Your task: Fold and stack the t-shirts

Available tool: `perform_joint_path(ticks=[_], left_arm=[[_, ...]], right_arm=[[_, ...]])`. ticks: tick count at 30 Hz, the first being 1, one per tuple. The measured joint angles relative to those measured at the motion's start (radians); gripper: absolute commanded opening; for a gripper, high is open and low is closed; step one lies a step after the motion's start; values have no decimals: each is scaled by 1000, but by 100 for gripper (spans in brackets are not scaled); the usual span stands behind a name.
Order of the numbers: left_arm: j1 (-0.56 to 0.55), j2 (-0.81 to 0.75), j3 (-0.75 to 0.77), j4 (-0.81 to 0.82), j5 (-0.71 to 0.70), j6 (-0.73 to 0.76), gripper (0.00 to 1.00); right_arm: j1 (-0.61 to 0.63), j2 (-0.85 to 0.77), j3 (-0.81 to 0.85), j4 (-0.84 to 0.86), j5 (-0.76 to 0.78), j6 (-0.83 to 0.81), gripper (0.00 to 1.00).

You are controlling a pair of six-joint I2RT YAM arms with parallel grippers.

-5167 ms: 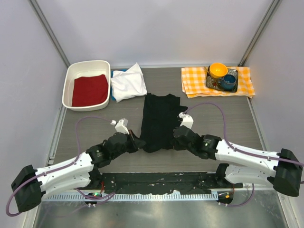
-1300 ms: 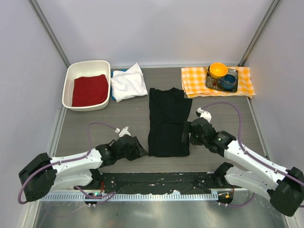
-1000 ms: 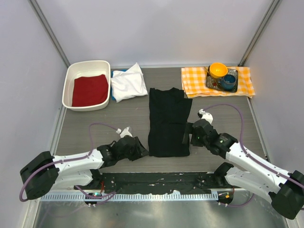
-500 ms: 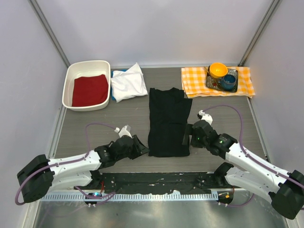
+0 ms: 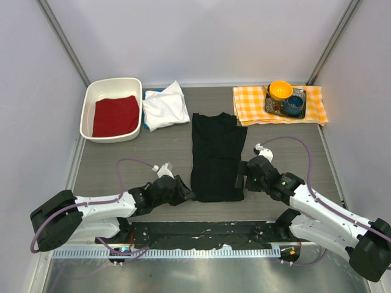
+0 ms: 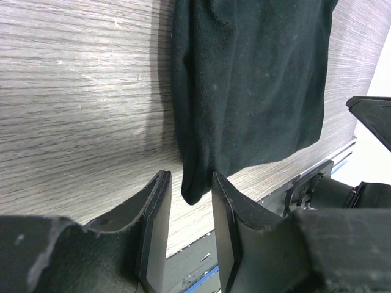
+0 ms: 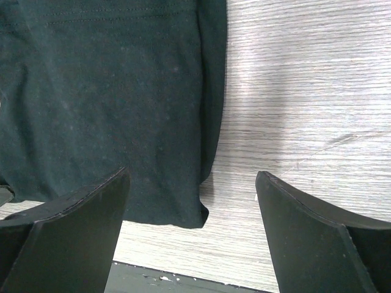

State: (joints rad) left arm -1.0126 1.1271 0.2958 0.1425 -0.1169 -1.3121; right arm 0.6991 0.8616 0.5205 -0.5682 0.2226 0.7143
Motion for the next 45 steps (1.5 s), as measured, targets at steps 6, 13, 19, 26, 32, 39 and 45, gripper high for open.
perform_joint_path(ticks=[6, 13, 19, 26, 32, 39, 45], left_arm=[[-2, 6, 0, 26, 6, -14, 0], [-3, -15, 0, 21, 5, -15, 0], [-3, -89, -24, 7, -8, -16, 0], [-3, -130, -65, -22, -33, -21, 0], [-3, -97, -67, -13, -36, -23, 0], [-3, -64, -67, 4, -36, -24, 0], [-3, -68, -68, 4, -36, -24, 0]], right_arm=[[0, 0, -9, 8, -7, 5, 87], [0, 0, -44, 22, -32, 35, 85], [0, 17, -77, 23, -95, 75, 74], [1, 12, -98, 23, -168, 116, 54], [12, -40, -125, 17, -192, 151, 49], [27, -57, -176, 34, -229, 193, 43], [32, -56, -202, 79, -235, 214, 41]])
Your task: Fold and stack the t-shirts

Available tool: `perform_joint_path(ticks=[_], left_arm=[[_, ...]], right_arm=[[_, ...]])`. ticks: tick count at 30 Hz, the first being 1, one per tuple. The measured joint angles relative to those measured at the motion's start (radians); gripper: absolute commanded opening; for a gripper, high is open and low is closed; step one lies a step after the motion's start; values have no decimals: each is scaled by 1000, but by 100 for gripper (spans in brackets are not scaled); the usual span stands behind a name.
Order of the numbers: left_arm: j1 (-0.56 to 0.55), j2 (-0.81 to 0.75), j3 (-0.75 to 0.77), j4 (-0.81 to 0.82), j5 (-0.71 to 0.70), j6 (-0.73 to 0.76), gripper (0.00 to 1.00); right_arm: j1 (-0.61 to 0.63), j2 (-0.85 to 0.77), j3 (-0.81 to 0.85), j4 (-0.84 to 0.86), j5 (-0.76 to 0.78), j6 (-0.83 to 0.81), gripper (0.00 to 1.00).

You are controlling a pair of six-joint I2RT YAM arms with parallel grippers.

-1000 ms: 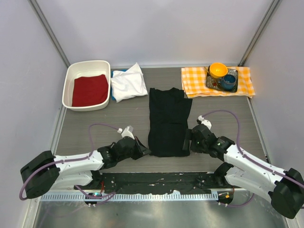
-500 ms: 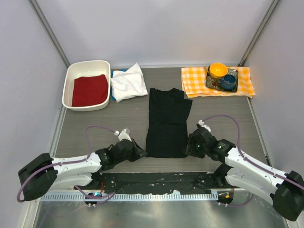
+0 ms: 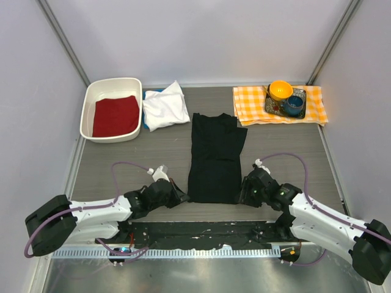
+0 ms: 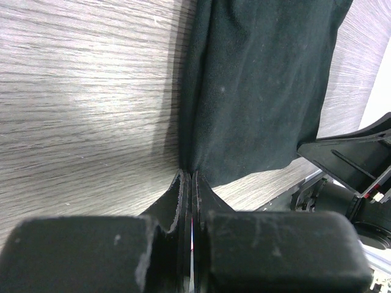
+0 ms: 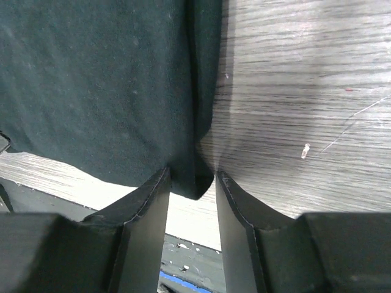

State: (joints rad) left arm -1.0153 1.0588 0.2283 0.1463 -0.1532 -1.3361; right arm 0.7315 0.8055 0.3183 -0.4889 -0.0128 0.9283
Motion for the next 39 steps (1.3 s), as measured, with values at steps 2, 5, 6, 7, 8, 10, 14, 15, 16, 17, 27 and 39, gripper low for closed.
perform_joint_path(ticks=[2, 5, 6, 7, 8, 10, 14, 15, 16, 17, 27, 39], left_arm=[[0, -7, -2, 0, 0, 0, 0], [0, -20, -6, -1, -2, 0, 0], [0, -24, -7, -1, -2, 0, 0], [0, -28, -8, -1, -3, 0, 0], [0, -33, -10, -1, -3, 0, 0], [0, -42, -13, -2, -4, -1, 0], [0, -66, -24, -3, -8, -4, 0], [0, -71, -25, -4, -9, -6, 0], [0, -79, -25, -8, -10, -6, 0], [0, -86, -25, -9, -11, -6, 0], [11, -68, 119, -103, -29, 92, 0], [199, 212, 531, -81, 44, 286, 0]], right_arm=[[0, 2, -5, 15, 0, 3, 39], [1, 24, -6, 48, -1, 8, 34], [1, 35, -6, 61, -1, 10, 28], [1, 43, -6, 72, -1, 10, 24], [1, 50, -6, 79, -1, 10, 20], [1, 63, -8, 87, 0, 13, 6], [3, 68, -7, 96, 7, 13, 1], [5, 68, -6, 95, 10, 12, 1], [6, 68, -4, 91, 13, 10, 1], [7, 67, 1, 83, 18, 8, 1], [9, 59, 184, -13, 104, -66, 1], [-23, 251, 430, 16, 281, -175, 1]])
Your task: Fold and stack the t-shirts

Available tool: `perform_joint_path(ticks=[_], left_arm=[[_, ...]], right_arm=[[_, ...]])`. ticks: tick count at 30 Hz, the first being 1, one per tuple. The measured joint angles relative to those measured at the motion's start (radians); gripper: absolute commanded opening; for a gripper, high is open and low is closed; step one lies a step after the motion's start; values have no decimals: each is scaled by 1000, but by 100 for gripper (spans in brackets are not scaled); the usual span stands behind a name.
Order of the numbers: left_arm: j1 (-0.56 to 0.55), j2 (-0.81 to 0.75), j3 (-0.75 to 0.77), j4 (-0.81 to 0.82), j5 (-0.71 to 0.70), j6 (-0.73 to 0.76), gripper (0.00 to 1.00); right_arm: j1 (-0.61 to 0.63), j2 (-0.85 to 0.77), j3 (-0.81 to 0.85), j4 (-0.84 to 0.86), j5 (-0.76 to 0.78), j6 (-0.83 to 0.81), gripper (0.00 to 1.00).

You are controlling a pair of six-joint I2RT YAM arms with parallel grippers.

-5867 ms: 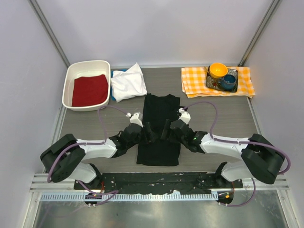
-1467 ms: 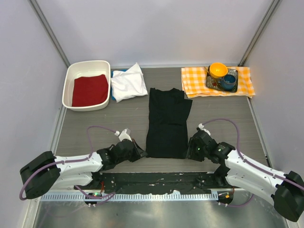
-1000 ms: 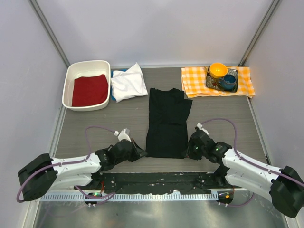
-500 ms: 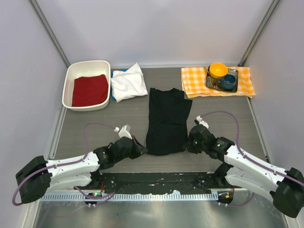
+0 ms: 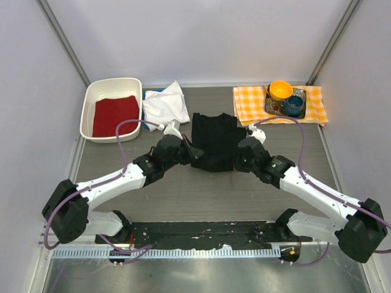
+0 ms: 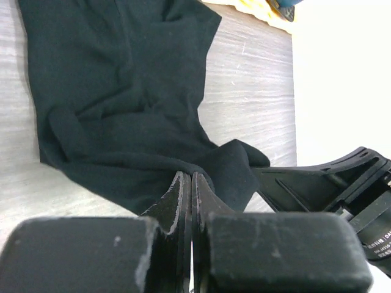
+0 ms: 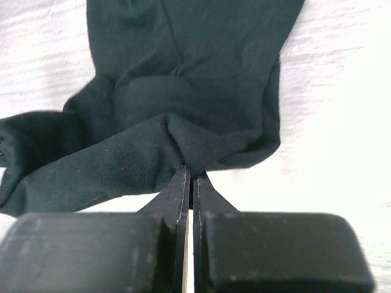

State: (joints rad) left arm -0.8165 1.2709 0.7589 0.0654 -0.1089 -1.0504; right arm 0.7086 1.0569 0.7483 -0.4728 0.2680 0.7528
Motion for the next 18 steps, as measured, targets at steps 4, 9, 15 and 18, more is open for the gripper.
perform_joint_path(ticks=[4, 9, 15, 18], left_arm=[[68, 83, 56, 20, 39, 23, 0], [144, 196, 129, 49, 77, 41, 0], [195, 327, 238, 80, 133, 49, 0], [216, 386, 286, 95, 156, 55, 0]], right_arm=[[-67, 77, 47, 32, 19, -35, 1], [-167, 198, 109, 107, 21, -69, 1], [-266, 353, 174, 203, -5, -85, 1], [-296, 407, 200, 237, -25, -87, 1]])
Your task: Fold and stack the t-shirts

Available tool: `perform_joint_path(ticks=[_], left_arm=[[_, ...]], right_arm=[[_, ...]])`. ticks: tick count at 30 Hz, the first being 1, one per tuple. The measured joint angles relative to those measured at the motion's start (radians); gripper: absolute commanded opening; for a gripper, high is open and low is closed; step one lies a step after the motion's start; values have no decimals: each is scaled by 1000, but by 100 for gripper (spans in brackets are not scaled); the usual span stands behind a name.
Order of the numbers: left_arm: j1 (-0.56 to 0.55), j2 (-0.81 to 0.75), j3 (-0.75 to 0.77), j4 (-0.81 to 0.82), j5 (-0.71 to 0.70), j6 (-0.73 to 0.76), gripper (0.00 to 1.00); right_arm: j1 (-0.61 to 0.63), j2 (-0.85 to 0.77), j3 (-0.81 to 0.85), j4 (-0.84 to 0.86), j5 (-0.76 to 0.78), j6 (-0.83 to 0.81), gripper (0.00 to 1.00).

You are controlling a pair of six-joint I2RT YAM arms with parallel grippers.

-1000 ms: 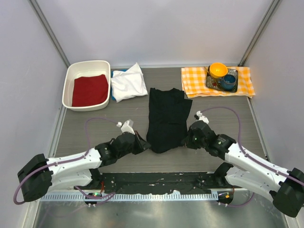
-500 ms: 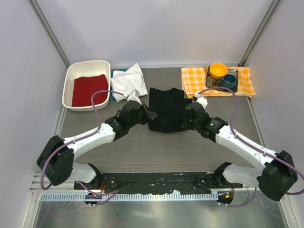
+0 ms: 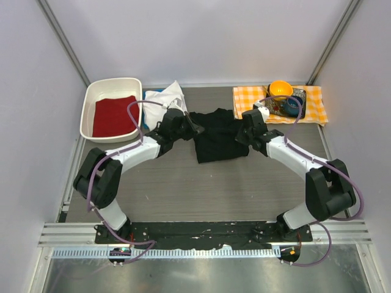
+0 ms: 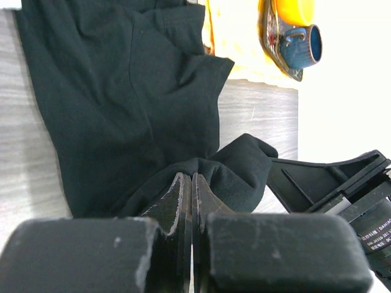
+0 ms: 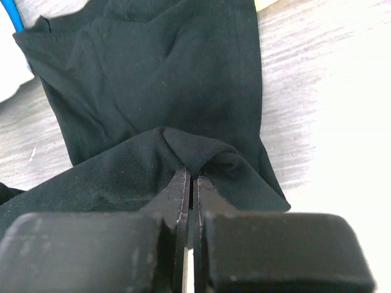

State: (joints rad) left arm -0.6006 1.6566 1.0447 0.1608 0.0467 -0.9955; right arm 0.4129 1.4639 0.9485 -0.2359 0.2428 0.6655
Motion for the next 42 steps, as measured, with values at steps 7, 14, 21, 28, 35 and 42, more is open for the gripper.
perform_joint_path(ticks=[7, 14, 21, 28, 35, 42], left_arm=[[55, 70, 80, 7, 30, 3, 0], [103, 107, 142, 7, 48, 6, 0], [143, 190, 183, 7, 54, 5, 0], [174, 300, 234, 5, 51, 2, 68], [217, 381, 346, -15, 6, 22, 100], [190, 207, 353, -93, -46, 121, 100]], right_arm=[[-50, 105, 112, 53, -48, -5, 1], [-74, 245, 291, 73, -79, -10, 1], [-89, 394, 417, 85, -112, -14, 1], [-96, 542, 519, 87, -129, -23, 37], [-99, 625, 598, 118, -44, -80, 95], [-95, 451, 479, 179, 46, -149, 97]])
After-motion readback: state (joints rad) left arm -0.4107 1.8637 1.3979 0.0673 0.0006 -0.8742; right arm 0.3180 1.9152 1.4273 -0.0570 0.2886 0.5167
